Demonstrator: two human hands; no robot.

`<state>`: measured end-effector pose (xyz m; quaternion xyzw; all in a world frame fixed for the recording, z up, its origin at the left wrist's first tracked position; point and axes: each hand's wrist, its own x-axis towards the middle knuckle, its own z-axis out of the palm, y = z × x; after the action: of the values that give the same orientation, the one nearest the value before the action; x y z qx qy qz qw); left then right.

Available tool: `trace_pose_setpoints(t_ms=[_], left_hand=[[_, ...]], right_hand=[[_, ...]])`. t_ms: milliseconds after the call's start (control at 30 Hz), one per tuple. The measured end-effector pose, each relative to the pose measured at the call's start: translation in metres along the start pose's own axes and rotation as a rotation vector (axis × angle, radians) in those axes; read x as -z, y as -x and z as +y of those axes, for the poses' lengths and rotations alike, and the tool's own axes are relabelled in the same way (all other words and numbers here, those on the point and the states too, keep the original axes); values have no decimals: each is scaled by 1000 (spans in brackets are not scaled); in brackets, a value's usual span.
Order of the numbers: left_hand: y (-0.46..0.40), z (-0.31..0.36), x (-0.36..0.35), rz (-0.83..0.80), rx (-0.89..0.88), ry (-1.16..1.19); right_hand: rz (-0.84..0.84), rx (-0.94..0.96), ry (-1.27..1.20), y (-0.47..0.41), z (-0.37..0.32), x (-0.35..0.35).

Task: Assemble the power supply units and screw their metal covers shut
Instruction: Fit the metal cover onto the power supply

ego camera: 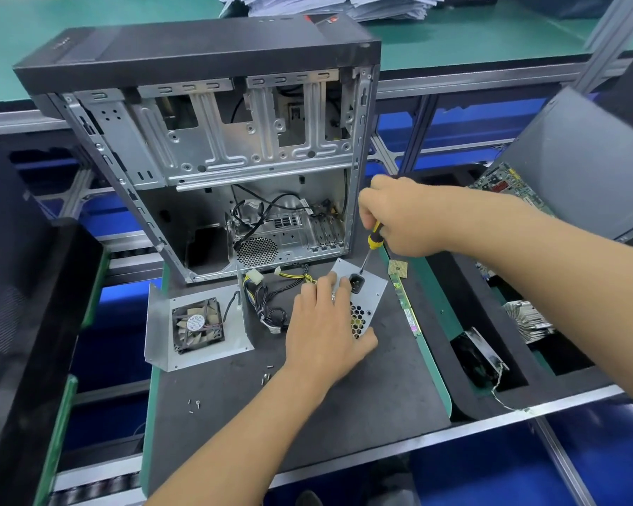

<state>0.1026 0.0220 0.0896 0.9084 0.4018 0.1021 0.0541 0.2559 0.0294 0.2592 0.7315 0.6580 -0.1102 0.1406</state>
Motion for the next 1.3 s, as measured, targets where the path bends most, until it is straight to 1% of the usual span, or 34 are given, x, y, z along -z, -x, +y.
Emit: trace_pose_setpoints(t_ms=[100,133,200,267,333,367,433,500,633,667,733,767,800,900,1000,1033,1167,1233,1300], left_hand=[[1,0,0,7,0,-2],[1,0,0,7,0,0],[0,0,-1,9,0,4],[0,0,-1,0,-4,-2],[1,0,0,5,-3,-12],[1,0,0,4,-2,-11],[1,0,0,4,-3,-11],[0,0,0,4,-2,-11],[1,0,0,0,-2,-21],[1,0,0,0,1,-19],[0,0,0,3,4,-21],[0,0,-1,1,2,-26],[1,0,-1,-1,-1,-32],[1,0,0,-5,-6,-37],[0,0,0,-8,2,-42],[0,0,0,-10,2,-45],[1,0,0,-7,-7,-49],[0,-1,0,-1,-8,-52],[0,0,0,0,-7,-55]], right_hand=[[-5,-60,123,-3,-2,3],[-32,-74,141,-2,-2,3],[-71,-36,114,1,-2,5],[-62,-17,72,4,-1,5],[-9,-62,113,2,0,3],[-17,-87,136,0,1,0],[-27,-28,114,2,1,-2],[-18,14,35,6,1,1],[31,-73,76,2,0,-4],[6,-63,48,4,0,-3],[3,18,-42,8,3,-3],[0,35,-43,8,3,-2],[3,10,-54,7,2,-1],[43,-33,69,0,-2,-6],[75,-11,-54,3,-4,-7],[74,5,-73,4,-3,-7],[52,-48,-26,4,-1,-4],[22,-25,-78,6,2,-3],[7,2,-81,7,5,-2]])
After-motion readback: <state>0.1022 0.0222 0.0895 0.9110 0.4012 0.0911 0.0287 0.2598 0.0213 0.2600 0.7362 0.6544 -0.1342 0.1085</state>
